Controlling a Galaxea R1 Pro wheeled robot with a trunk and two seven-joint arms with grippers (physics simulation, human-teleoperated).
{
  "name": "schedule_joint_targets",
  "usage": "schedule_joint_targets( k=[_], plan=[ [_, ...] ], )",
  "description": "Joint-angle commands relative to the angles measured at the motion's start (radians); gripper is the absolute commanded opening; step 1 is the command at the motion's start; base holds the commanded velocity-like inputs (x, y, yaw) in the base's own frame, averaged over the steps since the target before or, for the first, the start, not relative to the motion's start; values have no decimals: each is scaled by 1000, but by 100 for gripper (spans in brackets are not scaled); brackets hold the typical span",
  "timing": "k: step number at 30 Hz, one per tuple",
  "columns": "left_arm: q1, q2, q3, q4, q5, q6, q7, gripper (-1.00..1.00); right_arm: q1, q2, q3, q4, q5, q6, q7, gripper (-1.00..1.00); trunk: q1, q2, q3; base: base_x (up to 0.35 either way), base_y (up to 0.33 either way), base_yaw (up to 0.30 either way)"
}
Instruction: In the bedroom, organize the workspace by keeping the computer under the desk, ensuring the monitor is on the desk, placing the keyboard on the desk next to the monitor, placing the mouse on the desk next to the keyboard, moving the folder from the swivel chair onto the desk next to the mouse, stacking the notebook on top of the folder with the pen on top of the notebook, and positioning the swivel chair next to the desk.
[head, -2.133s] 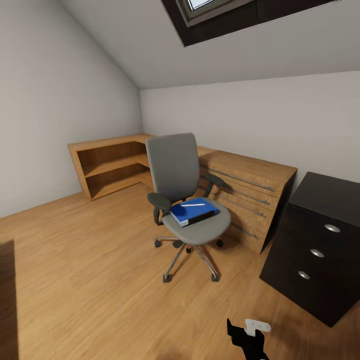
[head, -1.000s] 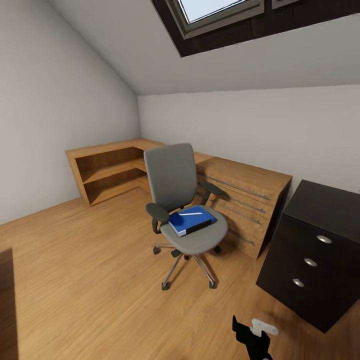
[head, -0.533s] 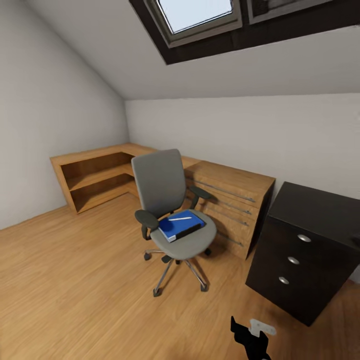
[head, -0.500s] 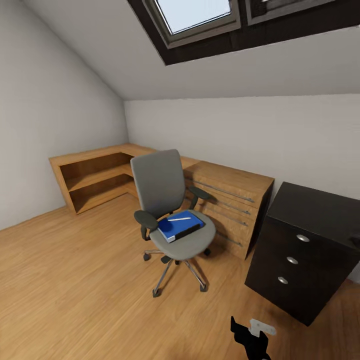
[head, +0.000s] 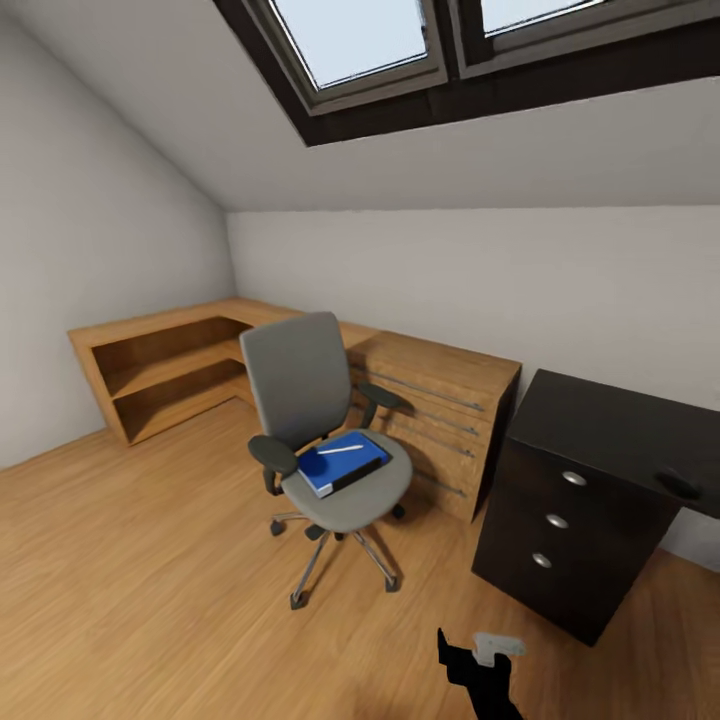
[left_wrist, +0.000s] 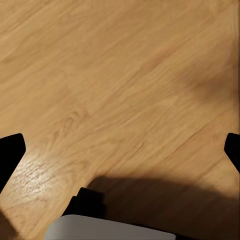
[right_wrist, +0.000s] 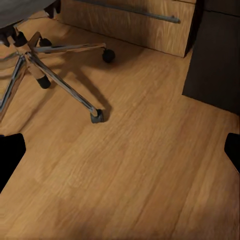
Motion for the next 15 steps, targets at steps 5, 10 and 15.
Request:
schedule_joint_targets(
  k=[5, 10, 15],
  plan=[
    [0, -4, 2, 0, 3, -3, 0, 100, -1, -2, 7, 1, 10, -9, -2, 100, -19, 35, 18, 0, 0, -173],
    [0, -6, 2, 0, 3, -3, 1, 100, -1, -2, 7, 1, 12, -6, -2, 100, -39, 70, 33, 0, 0, -14],
    [0, -6, 2, 0, 2, -8, 1, 100, -1, -2, 6, 2, 8, -6, -2, 100, -58, 105, 49, 0, 0, -11]
  ],
)
